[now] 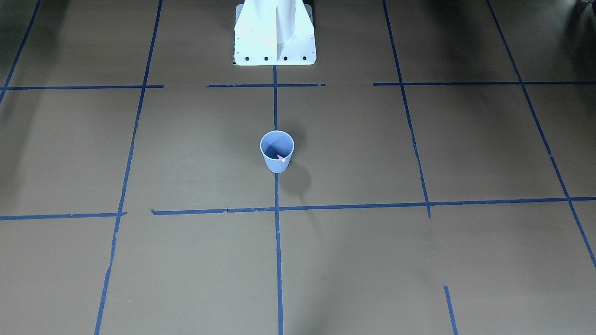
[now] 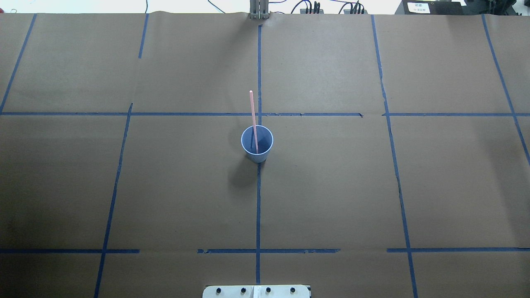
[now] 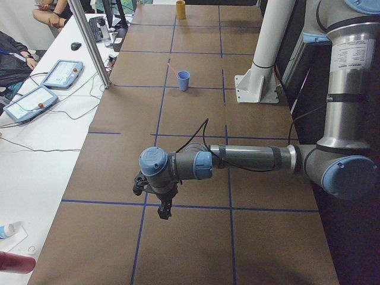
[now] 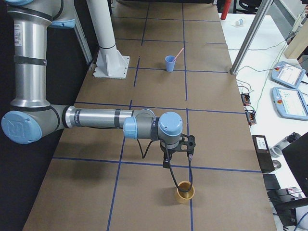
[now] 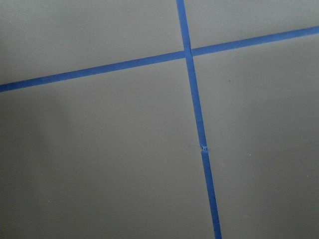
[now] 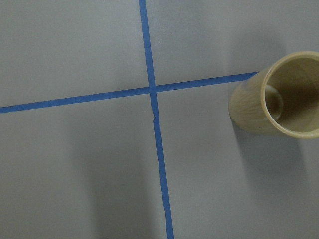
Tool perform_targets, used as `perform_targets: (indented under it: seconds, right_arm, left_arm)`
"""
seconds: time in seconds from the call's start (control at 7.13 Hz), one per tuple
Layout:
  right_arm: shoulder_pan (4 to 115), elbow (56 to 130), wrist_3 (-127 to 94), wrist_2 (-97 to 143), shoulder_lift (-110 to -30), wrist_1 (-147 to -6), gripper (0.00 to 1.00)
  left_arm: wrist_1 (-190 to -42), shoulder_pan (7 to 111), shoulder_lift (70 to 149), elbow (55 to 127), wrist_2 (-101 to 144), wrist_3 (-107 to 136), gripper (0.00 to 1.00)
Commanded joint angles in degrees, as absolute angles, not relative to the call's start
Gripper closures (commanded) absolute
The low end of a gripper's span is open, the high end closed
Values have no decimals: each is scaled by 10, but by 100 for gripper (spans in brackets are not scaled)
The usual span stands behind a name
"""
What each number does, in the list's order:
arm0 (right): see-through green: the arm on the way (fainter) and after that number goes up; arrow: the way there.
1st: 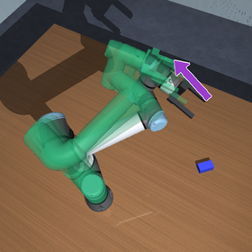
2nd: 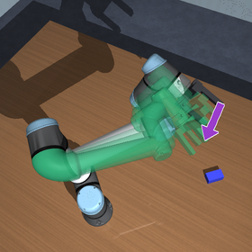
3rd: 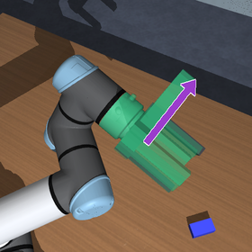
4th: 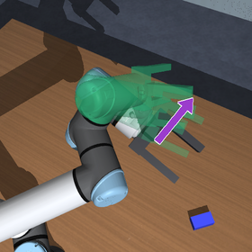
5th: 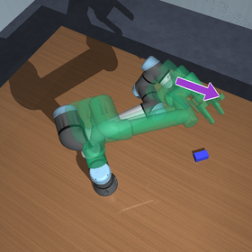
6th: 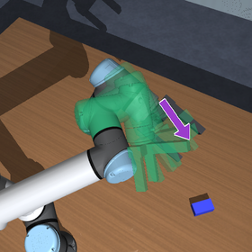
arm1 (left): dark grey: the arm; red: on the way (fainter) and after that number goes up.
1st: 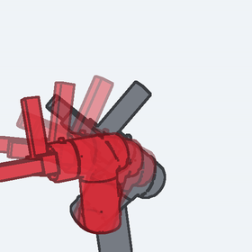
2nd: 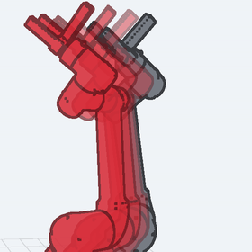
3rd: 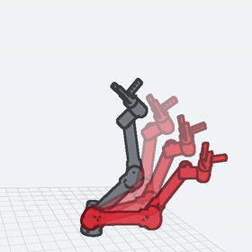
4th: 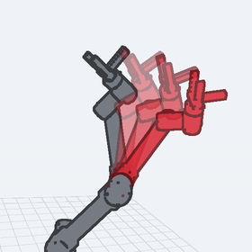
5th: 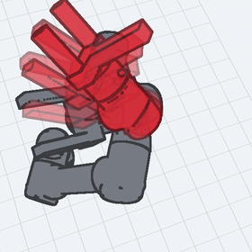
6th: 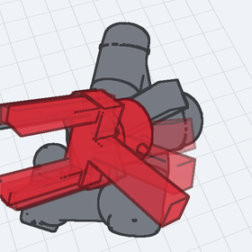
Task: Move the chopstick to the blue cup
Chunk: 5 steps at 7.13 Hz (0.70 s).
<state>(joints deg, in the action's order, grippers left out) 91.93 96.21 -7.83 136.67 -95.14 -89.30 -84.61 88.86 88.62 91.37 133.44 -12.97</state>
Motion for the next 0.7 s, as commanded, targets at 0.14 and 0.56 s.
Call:
perform_targets:
  seconds: [0.14,0.56]
  right_arm:
    - [919,952,-76,1366,-953,-893,0]
    - [919,940,-75,1366,-949,-892,0]
  left_arm:
    - [-847,889,886,913,1338,-128,0]
    - [-847,888,888,913,1338,-127,0]
